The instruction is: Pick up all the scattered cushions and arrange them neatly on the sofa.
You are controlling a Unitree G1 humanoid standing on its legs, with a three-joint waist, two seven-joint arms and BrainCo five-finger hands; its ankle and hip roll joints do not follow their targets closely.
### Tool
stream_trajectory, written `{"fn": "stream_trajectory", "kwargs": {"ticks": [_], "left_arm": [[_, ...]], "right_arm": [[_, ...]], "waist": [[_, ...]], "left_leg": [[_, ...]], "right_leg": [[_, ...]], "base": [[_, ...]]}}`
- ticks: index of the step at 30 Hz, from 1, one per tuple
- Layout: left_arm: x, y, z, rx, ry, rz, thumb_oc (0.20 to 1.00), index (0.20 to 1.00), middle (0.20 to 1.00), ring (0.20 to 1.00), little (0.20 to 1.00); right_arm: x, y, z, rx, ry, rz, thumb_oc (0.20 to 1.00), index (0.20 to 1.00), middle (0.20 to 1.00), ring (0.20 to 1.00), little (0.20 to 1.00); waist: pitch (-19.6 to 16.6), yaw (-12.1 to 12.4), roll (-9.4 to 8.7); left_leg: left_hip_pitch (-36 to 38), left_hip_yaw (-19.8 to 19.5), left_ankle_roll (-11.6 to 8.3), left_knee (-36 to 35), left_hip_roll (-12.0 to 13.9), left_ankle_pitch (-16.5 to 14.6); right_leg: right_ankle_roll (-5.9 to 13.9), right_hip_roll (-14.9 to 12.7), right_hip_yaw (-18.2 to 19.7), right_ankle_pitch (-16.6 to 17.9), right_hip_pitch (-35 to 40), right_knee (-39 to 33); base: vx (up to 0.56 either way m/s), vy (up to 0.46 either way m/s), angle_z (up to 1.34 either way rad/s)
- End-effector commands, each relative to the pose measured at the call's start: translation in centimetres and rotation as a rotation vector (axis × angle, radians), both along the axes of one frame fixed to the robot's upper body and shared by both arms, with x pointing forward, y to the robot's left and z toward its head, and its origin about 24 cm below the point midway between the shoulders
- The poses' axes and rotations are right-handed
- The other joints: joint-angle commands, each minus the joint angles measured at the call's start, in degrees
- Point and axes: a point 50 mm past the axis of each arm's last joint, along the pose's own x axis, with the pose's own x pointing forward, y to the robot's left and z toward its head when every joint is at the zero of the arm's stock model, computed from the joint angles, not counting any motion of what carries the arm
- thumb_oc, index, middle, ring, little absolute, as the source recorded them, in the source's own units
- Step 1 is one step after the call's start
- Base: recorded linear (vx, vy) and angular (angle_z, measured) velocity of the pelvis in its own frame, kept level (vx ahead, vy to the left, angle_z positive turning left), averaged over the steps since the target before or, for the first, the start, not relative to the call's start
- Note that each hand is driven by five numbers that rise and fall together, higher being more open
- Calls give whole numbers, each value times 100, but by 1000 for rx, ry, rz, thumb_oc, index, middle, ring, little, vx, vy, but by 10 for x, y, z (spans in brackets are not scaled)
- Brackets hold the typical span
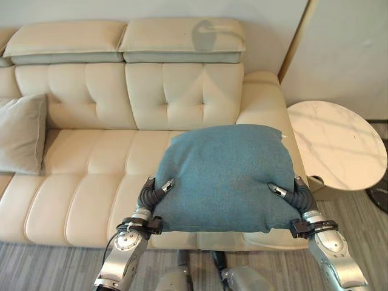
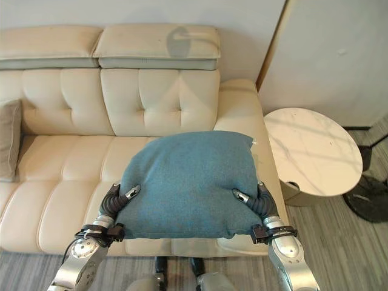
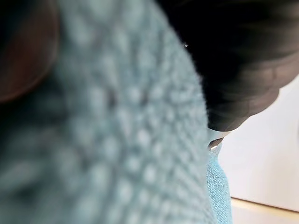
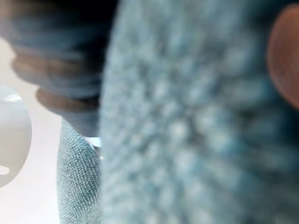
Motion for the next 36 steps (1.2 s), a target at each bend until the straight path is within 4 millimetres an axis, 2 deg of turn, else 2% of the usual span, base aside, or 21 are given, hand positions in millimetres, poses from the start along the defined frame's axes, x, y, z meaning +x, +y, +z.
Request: {"fn": "stream_trajectory", "kwargs": {"ticks": [1, 2, 4, 7, 8, 9, 10, 13, 16, 18, 20, 21, 22, 25, 27, 28, 29, 30, 31, 34, 36], "left_arm": [[8, 10, 47, 45, -250, -2, 200, 200, 200, 200, 200], [8, 10, 47, 45, -251, -1, 200, 200, 200, 200, 200], [7, 17, 48, 58, -255, 33, 200, 200, 200, 200, 200], [10, 20, 50, 64, -268, 53, 200, 200, 200, 200, 200], [12, 22, 54, 70, -287, 70, 200, 200, 200, 200, 200], [12, 22, 54, 70, -287, 70, 200, 200, 200, 200, 200], [15, 20, 56, 69, -305, 78, 200, 200, 200, 200, 200], [22, 19, 62, 72, -338, 101, 200, 200, 200, 200, 200], [39, 14, 85, 102, -449, 130, 200, 200, 200, 200, 200], [56, 9, 108, 117, -544, 155, 200, 200, 200, 200, 200], [74, 7, 141, 138, -666, 188, 200, 200, 200, 200, 200], [75, 6, 143, 138, -670, 188, 200, 200, 200, 200, 200], [94, 0, 185, 178, -805, 217, 200, 200, 200, 200, 200], [112, -11, 247, 227, -965, 251, 200, 200, 200, 200, 200], [125, -17, 276, 262, -1000, 279, 200, 200, 200, 200, 200], [125, -18, 278, 261, -1005, 278, 200, 200, 200, 200, 200], [136, -16, 307, 309, -1017, 330, 558, 558, 558, 558, 558], [139, -13, 316, 325, -1006, 357, 1000, 1000, 1000, 1000, 1000], [140, -13, 318, 324, -1010, 357, 1000, 1000, 1000, 1000, 1000], [150, -6, 333, 353, -956, 388, 1000, 1000, 1000, 1000, 1000], [156, 4, 334, 376, -898, 407, 1000, 1000, 1000, 1000, 1000]], "right_arm": [[24, 36, 48, 69, -267, 128, 200, 200, 200, 200, 200], [24, 36, 48, 70, -268, 129, 200, 200, 200, 200, 200], [29, 49, 55, 85, -306, 172, 200, 200, 200, 200, 200], [34, 55, 64, 75, -345, 190, 200, 200, 200, 200, 200], [36, 58, 69, 82, -369, 192, 200, 200, 200, 200, 200], [36, 58, 69, 82, -370, 192, 200, 200, 200, 200, 200], [38, 64, 77, 99, -414, 198, 200, 200, 200, 200, 200], [45, 71, 90, 85, -474, 202, 200, 200, 200, 200, 200], [60, 91, 122, 56, -612, 195, 200, 200, 200, 200, 200], [70, 106, 149, 38, -718, 190, 200, 200, 200, 200, 200], [83, 117, 183, 2, -831, 161, 200, 200, 200, 200, 200], [83, 117, 185, 2, -835, 161, 200, 200, 200, 200, 200], [96, 125, 222, -34, -939, 103, 200, 200, 200, 200, 200], [110, 125, 273, -111, -1052, -6, 200, 200, 200, 200, 200], [121, 122, 297, -147, -1066, -77, 200, 200, 200, 200, 200], [121, 122, 299, -147, -1071, -79, 200, 200, 200, 200, 200], [136, 112, 322, -198, -1044, -168, 442, 442, 442, 442, 442], [140, 108, 329, -219, -1031, -194, 686, 686, 686, 686, 686], [140, 108, 331, -218, -1035, -195, 1000, 1000, 1000, 1000, 1000], [152, 94, 337, -282, -965, -241, 1000, 1000, 1000, 1000, 1000], [160, 88, 333, -330, -904, -243, 1000, 1000, 1000, 1000, 1000]], "waist": [[-204, 310, -247], [-220, 321, -246], [-173, 441, -212], [-128, 426, -192], [-124, 461, -174], [-122, 450, -173], [-133, 509, -175], [-116, 578, -121], [-100, 658, -18], [-71, 702, 17], [-30, 754, 48], [-32, 758, 39], [34, 818, 58], [119, 921, 133], [193, 961, 204], [219, 966, 203], [340, 1038, 269], [405, 1052, 291], [416, 1053, 291], [541, 1032, 325], [643, 1013, 338]], "left_leg": [[-3, 277, -78, 548, -45, -890], [-24, 290, -81, 536, -38, -869], [72, 489, -27, 501, -83, -922], [186, 429, 31, 388, -275, -953], [139, 441, 19, 407, -285, -957], [132, 431, 19, 413, -286, -959], [94, 437, 22, 409, -351, -992], [-21, 408, 27, 413, -400, -999], [-356, 409, 37, 364, -438, -966], [-590, 394, 21, 347, -445, -898], [-808, 358, -5, 287, -452, -797], [-842, 365, -4, 283, -455, -768], [-1039, 313, -48, 185, -441, -625], [-1269, 209, -125, -34, -437, -384], [-1362, 134, -187, -179, -424, -249], [-1364, 130, -187, -183, -425, -243], [-1493, 33, -276, -373, -420, -53], [-1590, 14, -307, -393, -417, 2], [-1606, 10, -308, -391, -417, 6], [-1867, -50, -364, -430, -412, 128], [-2042, -84, -408, -451, -407, 213]], "right_leg": [[852, -1057, -291, -234, -109, 607], [850, -1049, -277, -210, -137, 598], [806, -1081, -801, -166, -370, 839], [649, -761, -1068, -245, -657, 712], [653, -833, -1286, -285, -624, 615], [654, -834, -1297, -282, -619, 606], [567, -889, -1485, -282, -533, 378], [554, -852, -1432, -210, -624, 290], [528, -859, -1416, -107, -898, 166], [514, -861, -1362, -40, -1102, 117], [514, -855, -1338, 5, -1299, 86], [511, -857, -1333, 36, -1331, 73], [525, -850, -1340, 84, -1503, 50], [552, -834, -1391, 102, -1734, 35], [569, -818, -1414, 80, -1865, 62], [568, -819, -1418, 77, -1871, 70], [591, -808, -1488, 87, -2026, 69], [599, -808, -1517, 102, -2119, 67], [598, -808, -1521, 103, -2135, 72], [608, -789, -1556, 171, -2371, 42], [598, -753, -1551, 205, -2531, 18]], "base": [[29, 138, -58], [80, 180, -99], [95, 184, -86], [91, 111, -19], [19, 42, 10], [40, 25, 17], [61, 9, 25], [35, -3, 14], [-18, -12, -2], [-59, -18, 0], [-70, -27, 0], [-93, -57, 1], [-84, -65, 5], [-47, -74, 14], [-23, -49, 20], [-51, -86, 17], [-64, -89, 20], [-64, -89, 21], [-45, -47, 14], [-49, -67, 11], [-60, -79, 11]]}}
